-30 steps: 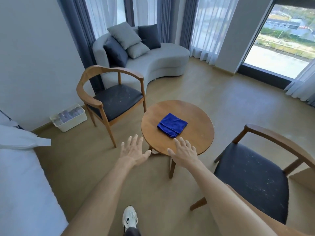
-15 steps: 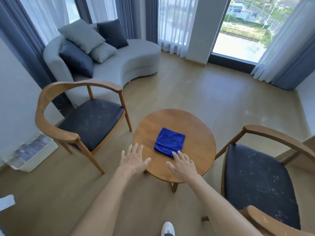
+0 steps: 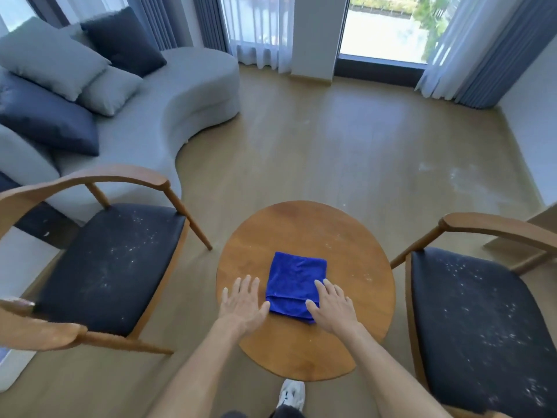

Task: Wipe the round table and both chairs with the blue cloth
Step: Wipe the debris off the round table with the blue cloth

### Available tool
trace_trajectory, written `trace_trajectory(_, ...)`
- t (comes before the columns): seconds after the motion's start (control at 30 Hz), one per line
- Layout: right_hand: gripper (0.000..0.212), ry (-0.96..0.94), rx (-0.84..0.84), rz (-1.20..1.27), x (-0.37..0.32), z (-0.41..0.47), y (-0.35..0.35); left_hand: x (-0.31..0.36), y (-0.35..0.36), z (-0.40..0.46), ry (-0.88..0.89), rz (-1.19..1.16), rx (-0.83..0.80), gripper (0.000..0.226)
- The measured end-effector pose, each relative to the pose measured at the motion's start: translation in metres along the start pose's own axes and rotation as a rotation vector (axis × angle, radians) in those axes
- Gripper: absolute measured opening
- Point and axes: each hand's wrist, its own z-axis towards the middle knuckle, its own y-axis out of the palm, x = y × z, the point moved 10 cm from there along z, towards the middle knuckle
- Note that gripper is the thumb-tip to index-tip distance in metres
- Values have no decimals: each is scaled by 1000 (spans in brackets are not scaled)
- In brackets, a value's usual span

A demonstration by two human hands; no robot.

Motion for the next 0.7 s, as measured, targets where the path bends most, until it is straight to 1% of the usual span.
trace_trajectory(0.13,60,38,5,34,17,41,6,23,14,64,97,53,-20,64)
trace_trajectory(0.2,58,47,14,8,28,67,16,33,17,105,167,126,43,59)
trace_trajectory(0.3,56,25,62,-123,42,117,26,42,21,171,253,239,167,56)
trace_trajectory(0.43,55,-32,121,-288,48,180,36,51,47,236,325,328,175,70)
trace_trajectory(0.53,60,-46,128,-357,45,209,49,59,64,261,388,347,168,67)
trace_trajectory(0.6,63,-62,205,-367,38,216,44,62,68,272,413,365,174,59)
trace_trajectory(0.63,61,-76,275,-389,34,217,39,64,69,275,420,369,178,54)
trace_trajectory(0.7,43,-113,379,-428,25,214,32,68,66,277,434,361,179,44)
